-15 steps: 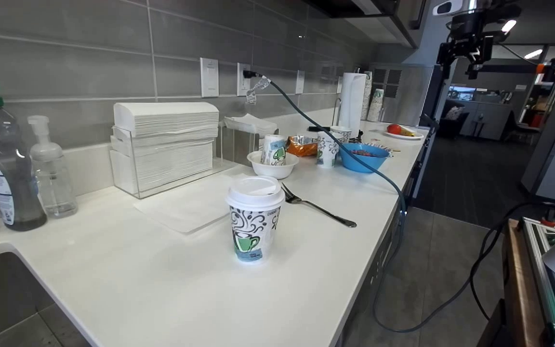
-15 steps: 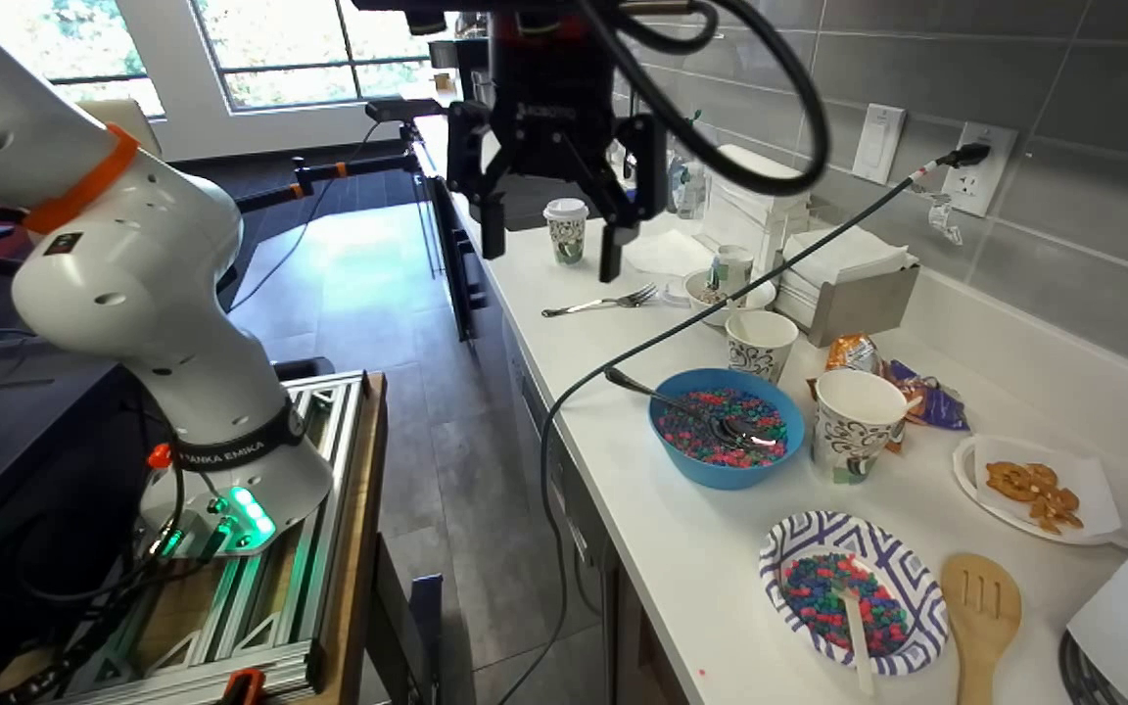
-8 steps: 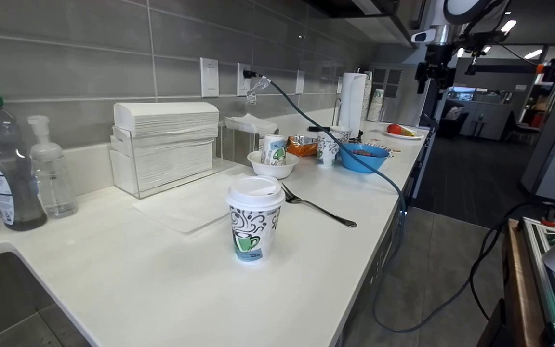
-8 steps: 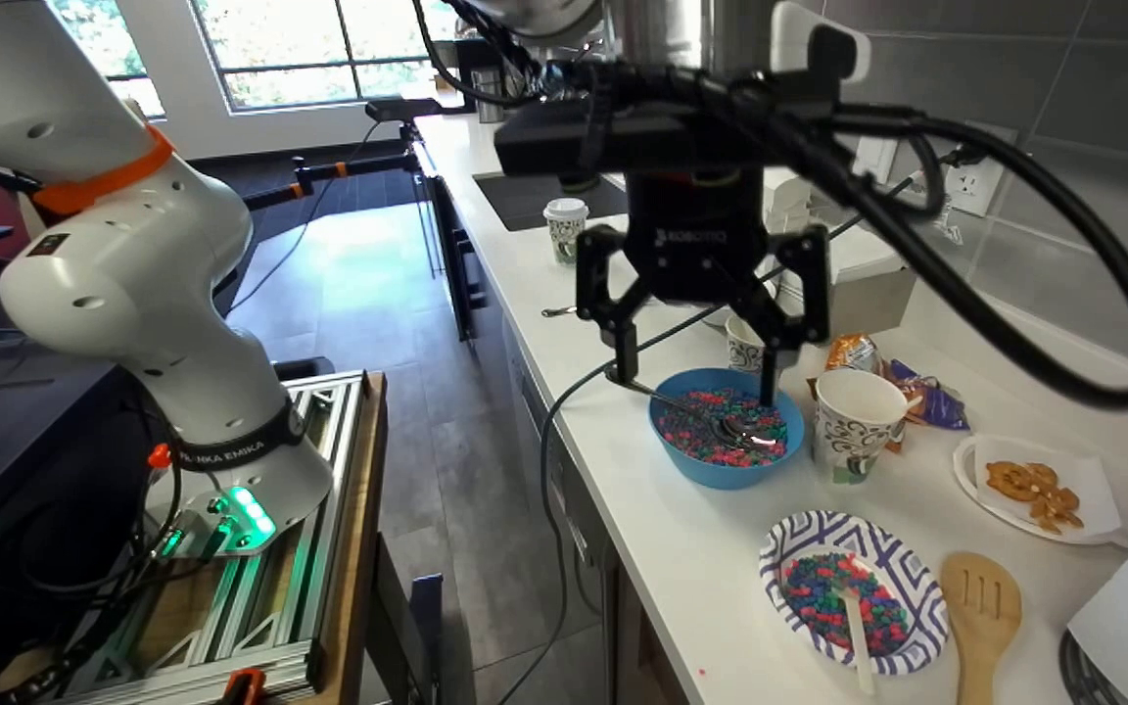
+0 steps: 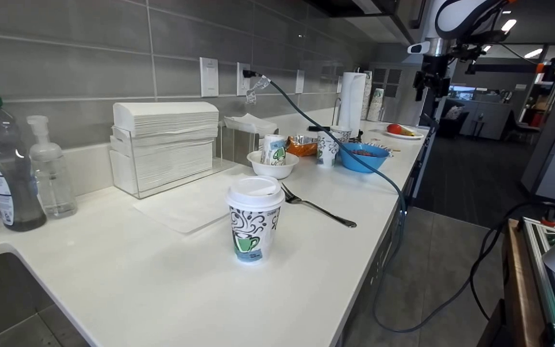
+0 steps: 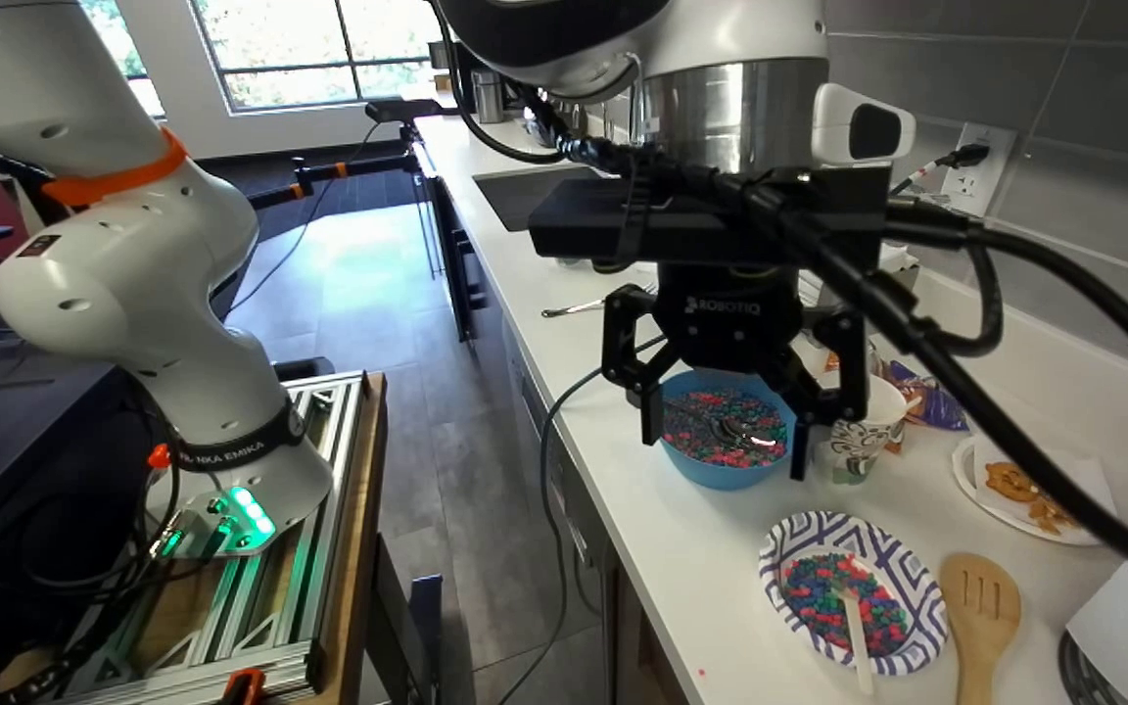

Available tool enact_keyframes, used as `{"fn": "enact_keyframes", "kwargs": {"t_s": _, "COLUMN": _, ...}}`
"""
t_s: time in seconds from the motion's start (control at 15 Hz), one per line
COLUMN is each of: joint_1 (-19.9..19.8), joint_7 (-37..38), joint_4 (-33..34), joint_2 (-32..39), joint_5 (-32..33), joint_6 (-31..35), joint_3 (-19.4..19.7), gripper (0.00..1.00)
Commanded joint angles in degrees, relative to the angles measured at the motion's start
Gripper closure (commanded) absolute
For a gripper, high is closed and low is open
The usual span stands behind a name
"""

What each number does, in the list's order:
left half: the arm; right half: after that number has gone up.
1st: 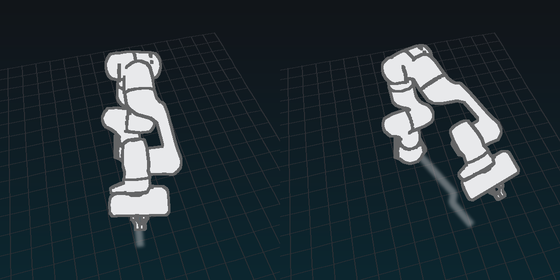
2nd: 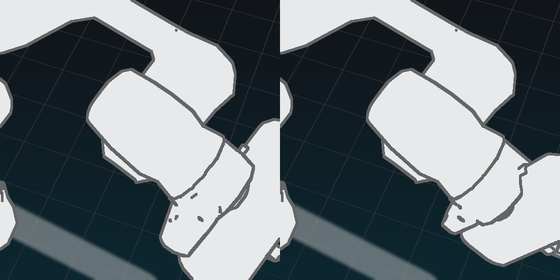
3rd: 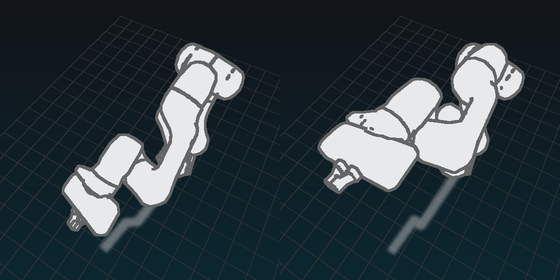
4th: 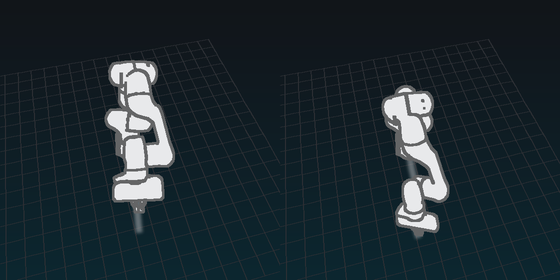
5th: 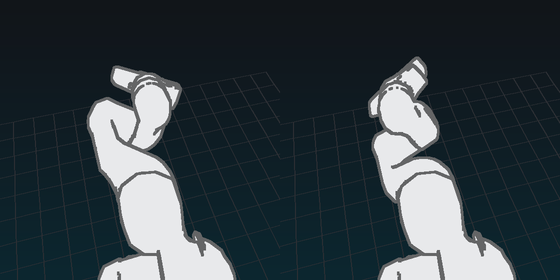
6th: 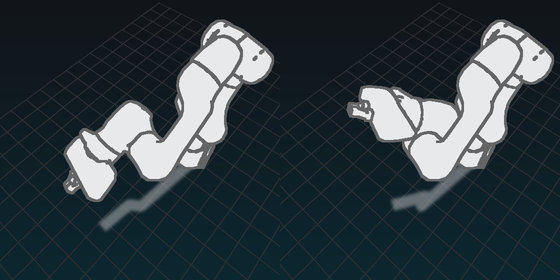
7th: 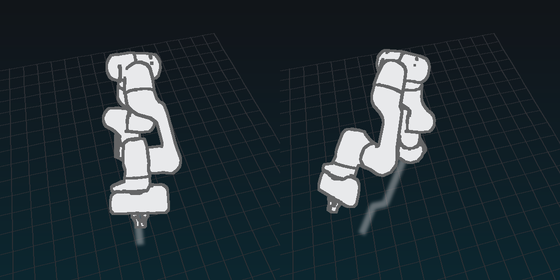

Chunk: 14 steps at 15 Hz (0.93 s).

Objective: Stir in the bowl

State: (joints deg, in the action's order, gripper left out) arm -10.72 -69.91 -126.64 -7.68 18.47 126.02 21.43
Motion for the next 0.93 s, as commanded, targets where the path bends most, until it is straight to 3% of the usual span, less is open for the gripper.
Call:
{"fn": "enact_keyframes", "kwargs": {"t_s": 0.0, "joint_1": -1.54, "joint_7": -0.20, "joint_4": 0.06, "joint_2": -0.01, "joint_5": -0.29, "joint_6": -0.04, "joint_3": -1.50, "gripper": 0.00}}
{"fn": "enact_keyframes", "kwargs": {"t_s": 0.47, "joint_1": -1.72, "joint_7": -1.78, "joint_4": 4.95, "joint_2": 7.66, "joint_5": -3.37, "joint_6": 2.85, "joint_3": -1.94, "gripper": 0.00}}
{"fn": "enact_keyframes", "kwargs": {"t_s": 0.87, "joint_1": -4.58, "joint_7": -7.76, "joint_4": 10.01, "joint_2": 17.57, "joint_5": -12.49, "joint_6": 8.45, "joint_3": -3.60, "gripper": 0.00}}
